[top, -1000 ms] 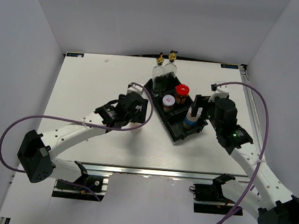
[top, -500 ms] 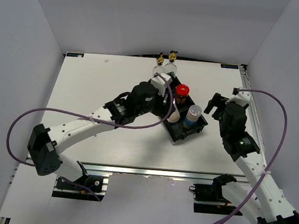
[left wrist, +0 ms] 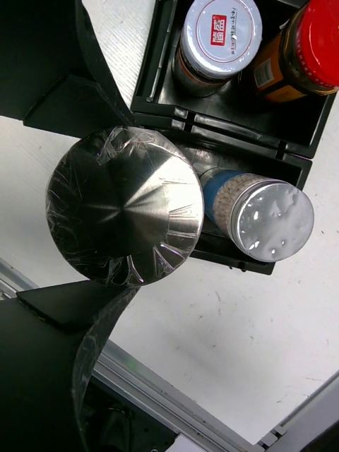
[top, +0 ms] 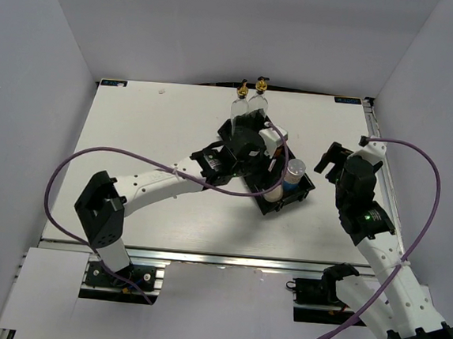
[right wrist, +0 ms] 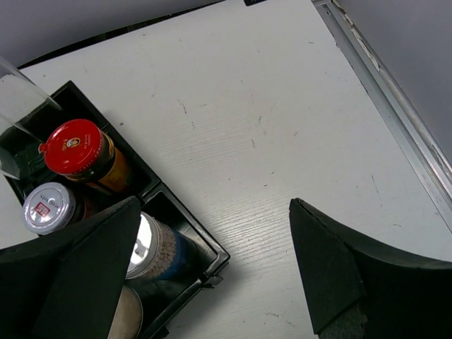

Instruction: Organize the condiment bottles

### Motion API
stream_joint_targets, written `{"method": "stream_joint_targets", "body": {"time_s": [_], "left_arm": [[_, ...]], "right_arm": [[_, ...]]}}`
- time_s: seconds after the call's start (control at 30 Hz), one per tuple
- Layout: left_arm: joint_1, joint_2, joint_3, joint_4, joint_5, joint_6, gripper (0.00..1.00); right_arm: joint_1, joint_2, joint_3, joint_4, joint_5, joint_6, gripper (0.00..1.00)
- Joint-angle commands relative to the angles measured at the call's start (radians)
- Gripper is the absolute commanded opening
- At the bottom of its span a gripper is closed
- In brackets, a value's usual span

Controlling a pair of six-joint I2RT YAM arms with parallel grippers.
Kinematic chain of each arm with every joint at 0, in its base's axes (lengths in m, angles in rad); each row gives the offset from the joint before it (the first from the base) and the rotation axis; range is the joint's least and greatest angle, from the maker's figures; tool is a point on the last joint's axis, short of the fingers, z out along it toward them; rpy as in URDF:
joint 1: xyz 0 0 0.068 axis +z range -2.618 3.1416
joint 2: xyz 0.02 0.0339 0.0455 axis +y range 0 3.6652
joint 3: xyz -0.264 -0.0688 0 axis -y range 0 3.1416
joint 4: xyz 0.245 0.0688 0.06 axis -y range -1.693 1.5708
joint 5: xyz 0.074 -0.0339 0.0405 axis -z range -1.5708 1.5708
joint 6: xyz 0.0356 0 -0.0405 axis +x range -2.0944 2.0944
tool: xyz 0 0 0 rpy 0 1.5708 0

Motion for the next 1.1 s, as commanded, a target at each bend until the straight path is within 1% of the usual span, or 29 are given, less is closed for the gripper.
{"method": "stream_joint_targets", "body": {"time_s": [0.0, 0.03, 0.13, 0.17, 0.2, 0.3, 0.4, 0.5, 0.53, 0.6, 0.63, 0.7, 0.97, 1.0, 1.03, 1.07], "left_arm": [[-0.009, 0.0, 0.097, 0.026, -0.014, 0.013, 0.03], [-0.009, 0.01, 0.109, 0.018, -0.043, 0.02, 0.03], [-0.009, 0.041, 0.12, 0.024, -0.043, 0.018, 0.04], [-0.008, 0.059, 0.132, 0.023, -0.038, 0.018, 0.07], [-0.008, 0.07, 0.141, 0.015, -0.04, 0.018, 0.15], [-0.008, 0.112, 0.173, -0.011, -0.075, 0.02, 0.23], [-0.009, 0.138, 0.189, -0.027, -0.091, 0.02, 0.27], [-0.009, 0.147, 0.192, -0.033, -0.101, 0.02, 0.43], [-0.008, 0.149, 0.195, -0.037, -0.106, 0.02, 0.57], [-0.008, 0.149, 0.198, -0.045, -0.109, 0.021, 0.66], [-0.008, 0.144, 0.198, -0.047, -0.112, 0.023, 0.8], [-0.009, 0.135, 0.198, -0.05, -0.115, 0.026, 0.98], [-0.008, 0.057, 0.227, -0.086, -0.17, 0.069, 0.98], [-0.006, 0.051, 0.235, -0.096, -0.23, 0.069, 0.98], [0.0, 0.034, 0.252, -0.118, -0.318, 0.069, 0.98], [0.0, 0.021, 0.255, -0.119, -0.319, 0.066, 0.98]], "right_arm": [[-0.008, -0.003, 0.0, 0.021, 0.0, 0.01, 0.89], [-0.01, -0.003, 0.0, 0.02, -0.004, 0.01, 0.89], [-0.01, -0.008, -0.005, 0.018, -0.007, 0.003, 0.89], [-0.011, -0.006, -0.005, 0.02, -0.007, 0.0, 0.89], [-0.013, 0.0, -0.003, 0.017, -0.007, 0.002, 0.89], [-0.014, 0.01, 0.004, 0.005, -0.007, 0.003, 0.89], [-0.016, 0.014, 0.001, 0.002, -0.01, 0.005, 0.89], [-0.019, 0.021, 0.0, 0.003, -0.016, 0.008, 0.89], [-0.021, 0.026, -0.002, 0.002, -0.016, 0.007, 0.9], [-0.021, 0.03, 0.003, 0.0, -0.018, 0.008, 0.89], [-0.022, 0.03, 0.004, -0.002, -0.021, 0.008, 0.89], [-0.022, 0.03, 0.004, -0.003, -0.023, 0.016, 0.89], [-0.031, 0.041, -0.005, 0.005, -0.013, 0.02, 0.89], [-0.033, 0.046, -0.015, 0.021, 0.0, 0.019, 0.89], [-0.036, 0.055, -0.015, 0.025, 0.005, 0.02, 0.89], [-0.041, 0.063, -0.012, 0.025, 0.011, 0.02, 0.89]]}}
